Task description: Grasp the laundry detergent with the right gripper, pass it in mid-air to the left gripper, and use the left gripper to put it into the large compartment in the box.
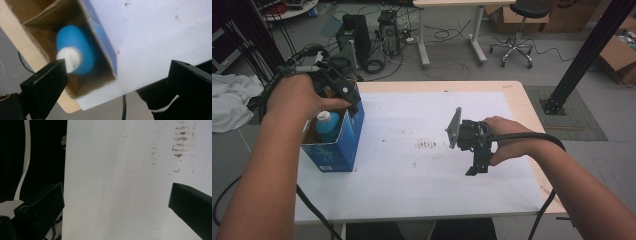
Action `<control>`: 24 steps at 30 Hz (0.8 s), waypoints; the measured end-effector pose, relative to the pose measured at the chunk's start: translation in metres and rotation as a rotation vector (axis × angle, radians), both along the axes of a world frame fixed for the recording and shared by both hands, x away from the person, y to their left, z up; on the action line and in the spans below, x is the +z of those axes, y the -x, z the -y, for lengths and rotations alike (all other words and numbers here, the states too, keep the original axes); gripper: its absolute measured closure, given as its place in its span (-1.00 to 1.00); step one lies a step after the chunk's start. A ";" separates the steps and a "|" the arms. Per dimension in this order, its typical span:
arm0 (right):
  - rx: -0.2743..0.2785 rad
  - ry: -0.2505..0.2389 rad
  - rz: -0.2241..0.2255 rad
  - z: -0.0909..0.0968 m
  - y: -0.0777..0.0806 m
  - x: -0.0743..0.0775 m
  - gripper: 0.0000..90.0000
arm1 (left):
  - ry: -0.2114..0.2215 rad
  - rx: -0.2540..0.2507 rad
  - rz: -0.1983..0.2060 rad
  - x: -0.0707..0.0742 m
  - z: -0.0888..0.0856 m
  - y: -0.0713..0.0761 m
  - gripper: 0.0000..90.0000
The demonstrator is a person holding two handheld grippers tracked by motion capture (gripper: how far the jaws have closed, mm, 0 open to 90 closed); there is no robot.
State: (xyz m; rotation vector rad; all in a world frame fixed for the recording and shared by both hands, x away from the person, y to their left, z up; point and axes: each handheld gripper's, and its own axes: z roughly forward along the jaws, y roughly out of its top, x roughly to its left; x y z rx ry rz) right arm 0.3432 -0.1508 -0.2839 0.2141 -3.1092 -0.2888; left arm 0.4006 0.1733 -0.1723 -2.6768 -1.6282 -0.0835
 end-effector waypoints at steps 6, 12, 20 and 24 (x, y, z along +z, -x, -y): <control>0.002 0.006 0.001 -0.001 0.000 0.001 -1.00 | 0.025 -0.093 -0.006 0.006 0.013 0.006 -0.95; -0.001 0.010 -0.003 -0.001 0.000 0.001 -1.00 | 0.036 -0.206 -0.001 0.008 0.026 0.012 -0.99; -0.007 0.023 -0.008 0.000 -0.002 0.002 -1.00 | 0.066 -0.407 -0.003 0.008 0.047 0.019 -1.00; -0.012 0.031 -0.006 0.001 -0.003 0.005 -1.00 | 0.080 -0.571 -0.038 0.003 0.063 0.026 -1.00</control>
